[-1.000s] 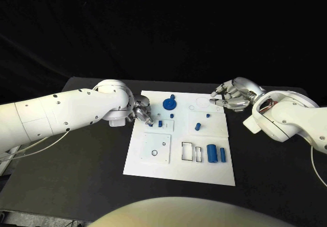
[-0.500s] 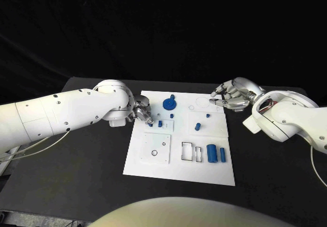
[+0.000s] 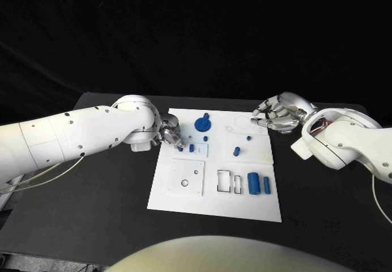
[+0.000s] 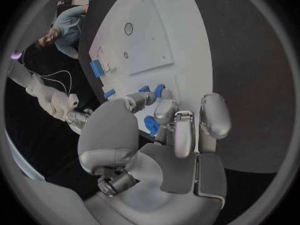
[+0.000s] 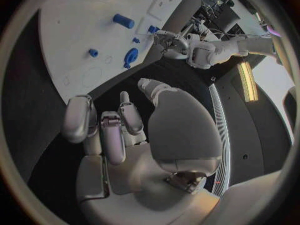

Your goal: Assemble the parts on the task board

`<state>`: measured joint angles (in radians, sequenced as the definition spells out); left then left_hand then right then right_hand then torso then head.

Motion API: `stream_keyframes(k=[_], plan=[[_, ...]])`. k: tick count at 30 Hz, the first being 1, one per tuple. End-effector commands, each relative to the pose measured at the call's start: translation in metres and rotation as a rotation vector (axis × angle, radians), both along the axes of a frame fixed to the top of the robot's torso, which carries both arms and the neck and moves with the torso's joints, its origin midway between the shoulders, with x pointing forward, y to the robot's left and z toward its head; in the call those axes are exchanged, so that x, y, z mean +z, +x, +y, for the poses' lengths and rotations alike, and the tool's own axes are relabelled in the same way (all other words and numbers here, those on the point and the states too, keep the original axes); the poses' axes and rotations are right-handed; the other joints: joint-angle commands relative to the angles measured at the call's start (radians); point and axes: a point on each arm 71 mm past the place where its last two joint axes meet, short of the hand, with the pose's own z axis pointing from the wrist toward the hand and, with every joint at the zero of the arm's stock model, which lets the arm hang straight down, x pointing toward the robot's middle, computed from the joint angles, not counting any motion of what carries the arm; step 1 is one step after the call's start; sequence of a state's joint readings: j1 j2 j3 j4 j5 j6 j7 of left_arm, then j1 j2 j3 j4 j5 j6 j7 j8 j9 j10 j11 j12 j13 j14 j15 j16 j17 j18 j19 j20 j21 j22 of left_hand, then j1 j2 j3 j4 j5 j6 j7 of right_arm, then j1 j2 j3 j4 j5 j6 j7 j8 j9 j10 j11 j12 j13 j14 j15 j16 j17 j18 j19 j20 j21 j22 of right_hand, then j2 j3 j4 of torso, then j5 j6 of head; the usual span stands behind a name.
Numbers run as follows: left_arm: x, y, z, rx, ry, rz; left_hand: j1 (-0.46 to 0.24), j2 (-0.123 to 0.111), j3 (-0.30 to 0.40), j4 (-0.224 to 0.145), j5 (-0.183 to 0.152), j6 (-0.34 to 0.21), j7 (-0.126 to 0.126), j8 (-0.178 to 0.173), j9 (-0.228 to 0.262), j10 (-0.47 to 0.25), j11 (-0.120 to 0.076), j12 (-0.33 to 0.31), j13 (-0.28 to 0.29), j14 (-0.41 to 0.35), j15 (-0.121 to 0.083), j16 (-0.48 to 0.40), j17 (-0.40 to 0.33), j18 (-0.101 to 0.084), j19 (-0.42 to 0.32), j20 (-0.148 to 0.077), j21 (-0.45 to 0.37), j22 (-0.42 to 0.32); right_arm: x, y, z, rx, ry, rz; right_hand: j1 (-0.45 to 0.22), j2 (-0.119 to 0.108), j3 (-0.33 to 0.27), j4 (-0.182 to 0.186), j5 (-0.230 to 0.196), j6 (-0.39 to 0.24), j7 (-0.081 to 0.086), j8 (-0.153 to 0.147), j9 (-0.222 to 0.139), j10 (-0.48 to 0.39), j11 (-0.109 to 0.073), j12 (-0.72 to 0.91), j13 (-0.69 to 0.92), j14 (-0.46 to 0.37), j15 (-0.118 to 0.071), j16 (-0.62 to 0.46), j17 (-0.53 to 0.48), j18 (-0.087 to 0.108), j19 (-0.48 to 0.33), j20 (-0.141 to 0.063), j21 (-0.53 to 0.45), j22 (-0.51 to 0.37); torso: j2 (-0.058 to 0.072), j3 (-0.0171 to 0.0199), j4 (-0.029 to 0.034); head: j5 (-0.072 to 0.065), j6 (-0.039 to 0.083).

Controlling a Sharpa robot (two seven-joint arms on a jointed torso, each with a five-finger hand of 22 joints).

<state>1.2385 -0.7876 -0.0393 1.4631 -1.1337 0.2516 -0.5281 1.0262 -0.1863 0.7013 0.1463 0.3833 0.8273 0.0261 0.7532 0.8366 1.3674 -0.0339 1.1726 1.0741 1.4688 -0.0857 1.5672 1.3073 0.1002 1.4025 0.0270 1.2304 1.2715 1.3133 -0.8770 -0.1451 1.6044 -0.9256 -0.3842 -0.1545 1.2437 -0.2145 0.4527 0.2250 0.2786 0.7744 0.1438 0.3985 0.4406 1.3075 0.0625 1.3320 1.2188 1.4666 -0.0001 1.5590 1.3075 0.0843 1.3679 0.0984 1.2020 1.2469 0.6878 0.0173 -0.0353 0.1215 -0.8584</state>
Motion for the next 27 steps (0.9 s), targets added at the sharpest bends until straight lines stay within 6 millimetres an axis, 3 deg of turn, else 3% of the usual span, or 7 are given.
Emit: stream_keyframes(k=[1, 13, 27], plan=[[-0.0016, -0.0018, -0.0042, -0.01, -0.015, 0.019, -0.009, -0.001, -0.016, 0.006, -0.004, 0.01, 0.002, -0.006, -0.002, 0.001, -0.005, 0.003, 0.002, 0.102, -0.007, 0.004, 0.263, -0.016, 0.0, -0.007, -0.006, 0.001, -0.0004, -0.0006, 0.0008, 0.011, -0.004, 0.002, -0.008, 0.0, 0.001, 0.005, 0.005, -0.008, 0.001, 0.006, 0.001, -0.01, 0.0, -0.006, -0.002, 0.095, -0.009, -0.004, 0.228, 0.012, -0.006, -0.001, -0.005, -0.001, -0.001, -0.0005, 0.0004, -0.002, 0.0], [-0.0019, -0.0008, -0.0023, 0.003, -0.012, 0.018, -0.02, -0.01, -0.093, 0.058, -0.023, 0.015, 0.004, -0.018, -0.005, -0.004, -0.003, 0.001, 0.001, 0.102, -0.005, 0.004, 0.263, -0.016, 0.002, -0.006, -0.012, 0.001, -0.0003, -0.0005, 0.0003, 0.009, -0.003, 0.001, -0.008, 0.0, 0.001, 0.005, 0.005, -0.008, 0.001, 0.007, 0.001, -0.01, 0.0, -0.006, -0.002, 0.095, -0.009, -0.004, 0.228, 0.012, -0.007, -0.001, -0.005, -0.002, 0.0, -0.001, 0.0006, -0.002, 0.003], [-0.0024, 0.0007, 0.003, 0.02, -0.008, 0.02, -0.017, -0.022, -0.176, 0.112, -0.001, 0.015, 0.007, -0.027, -0.006, -0.006, -0.002, 0.006, 0.008, 0.102, -0.003, 0.004, 0.263, -0.017, 0.004, -0.005, -0.015, 0.004, -0.0003, -0.0002, -0.001, 0.004, -0.003, -0.001, -0.01, -0.001, 0.0, 0.008, 0.003, -0.009, 0.002, 0.008, 0.002, -0.011, 0.001, -0.007, -0.003, 0.094, -0.009, -0.004, 0.227, 0.013, -0.007, -0.001, -0.007, -0.003, 0.0, -0.0012, 0.0004, -0.004, 0.003]])
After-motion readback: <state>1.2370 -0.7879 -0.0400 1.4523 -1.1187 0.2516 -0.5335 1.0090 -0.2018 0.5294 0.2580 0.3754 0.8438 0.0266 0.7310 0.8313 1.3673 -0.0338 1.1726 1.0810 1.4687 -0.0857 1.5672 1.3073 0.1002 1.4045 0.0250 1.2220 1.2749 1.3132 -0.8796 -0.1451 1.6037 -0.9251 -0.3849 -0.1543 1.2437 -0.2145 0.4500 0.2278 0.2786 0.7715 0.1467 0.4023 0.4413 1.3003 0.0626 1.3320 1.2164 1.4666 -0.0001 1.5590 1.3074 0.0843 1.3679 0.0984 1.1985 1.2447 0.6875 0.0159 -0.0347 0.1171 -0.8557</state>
